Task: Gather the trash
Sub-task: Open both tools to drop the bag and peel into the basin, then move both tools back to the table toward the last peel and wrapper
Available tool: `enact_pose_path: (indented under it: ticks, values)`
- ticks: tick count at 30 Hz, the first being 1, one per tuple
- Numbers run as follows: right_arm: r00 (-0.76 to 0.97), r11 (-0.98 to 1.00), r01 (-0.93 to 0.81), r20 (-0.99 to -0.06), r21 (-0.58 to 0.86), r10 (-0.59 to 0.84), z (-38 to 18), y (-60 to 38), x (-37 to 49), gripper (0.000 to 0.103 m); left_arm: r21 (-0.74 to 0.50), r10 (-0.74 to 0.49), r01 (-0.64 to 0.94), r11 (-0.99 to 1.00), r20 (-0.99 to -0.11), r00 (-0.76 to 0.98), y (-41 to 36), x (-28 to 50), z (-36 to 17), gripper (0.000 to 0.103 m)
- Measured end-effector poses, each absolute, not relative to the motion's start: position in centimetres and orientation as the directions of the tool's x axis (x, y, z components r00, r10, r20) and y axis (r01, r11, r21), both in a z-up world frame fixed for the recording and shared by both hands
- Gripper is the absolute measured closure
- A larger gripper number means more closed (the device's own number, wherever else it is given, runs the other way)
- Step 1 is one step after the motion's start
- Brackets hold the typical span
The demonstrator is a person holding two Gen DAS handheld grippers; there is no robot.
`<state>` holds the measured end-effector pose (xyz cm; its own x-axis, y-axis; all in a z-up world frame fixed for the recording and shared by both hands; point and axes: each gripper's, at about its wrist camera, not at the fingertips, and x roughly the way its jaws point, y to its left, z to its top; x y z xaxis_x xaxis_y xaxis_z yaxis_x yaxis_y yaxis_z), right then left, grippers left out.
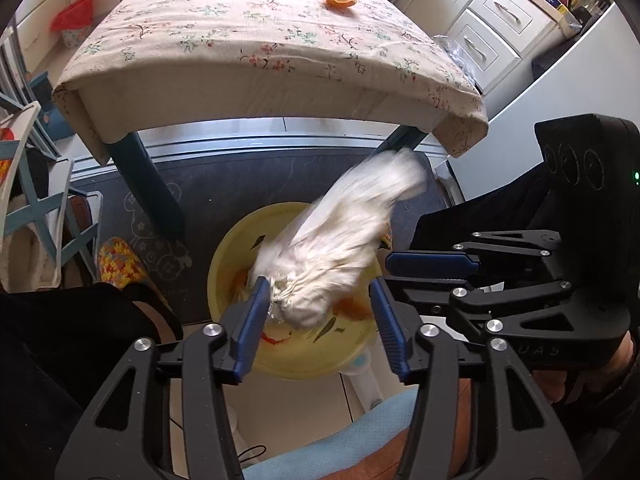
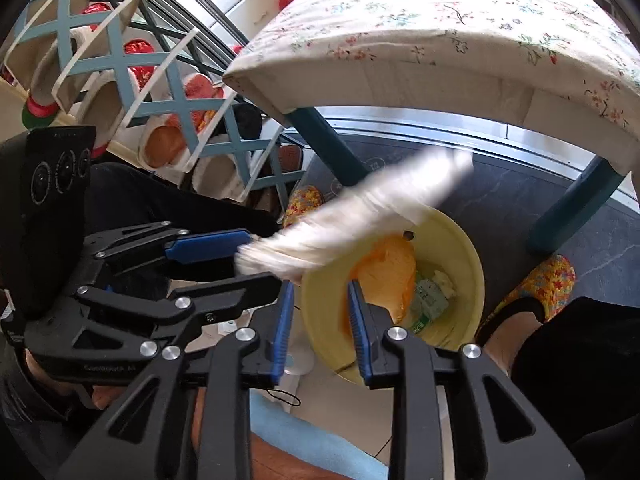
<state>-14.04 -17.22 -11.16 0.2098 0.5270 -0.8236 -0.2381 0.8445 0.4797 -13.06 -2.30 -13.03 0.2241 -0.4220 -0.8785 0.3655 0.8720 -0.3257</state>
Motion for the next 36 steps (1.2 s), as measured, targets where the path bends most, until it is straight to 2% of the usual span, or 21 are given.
enact_pose_path:
  ticks: [3,11,19,36]
  values:
    - [0.22,0.846,-0.219,-0.82,0.486,0.528,-11.2,-17.7,-13.9,0.07,-0.328,-0.42,0.351,0.877,-0.878,0.23,-2.0,-12.8,-13.1,0.044]
    - [0.243,0.85,-0.19,-0.816,0.491,0.525,-11.2,-18.1,-13.8,0.063,-0.308,-0.406,0.347,0.886,-0.877,0.257,-1.9,-12.7,-12.8,0.037]
    - [0.289,0.854,-0.157,-0.803,0.497,0.52,-10.9,-19.1,-13.6,0.052,-0.261,-0.363,0.316,0.912,-0.873,0.326,-1.4,-12.5,-12.2,0.023]
    - [0.571,0.915,-0.134,-0.725,0.381,0.386,-6.9,-20.9,-13.9,0.046,-0.149,-0.29,0.296,0.944,-0.803,0.521,-1.7,-12.4,-9.1,0.012]
